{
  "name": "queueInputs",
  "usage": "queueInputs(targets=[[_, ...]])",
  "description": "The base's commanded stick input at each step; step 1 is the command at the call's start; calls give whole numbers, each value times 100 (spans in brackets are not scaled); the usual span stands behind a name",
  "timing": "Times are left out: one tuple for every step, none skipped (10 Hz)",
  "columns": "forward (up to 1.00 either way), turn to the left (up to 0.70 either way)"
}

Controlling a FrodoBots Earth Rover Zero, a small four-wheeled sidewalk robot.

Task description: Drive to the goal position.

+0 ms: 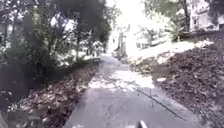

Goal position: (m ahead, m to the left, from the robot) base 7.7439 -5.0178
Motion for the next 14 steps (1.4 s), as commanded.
queueInputs(targets=[[50,4],[50,4],[50,1],[50,8],[50,7],[50,17],[50,8],[50,2],[50,8],[50,8],[50,0],[50,0],[50,0],[50,-3]])
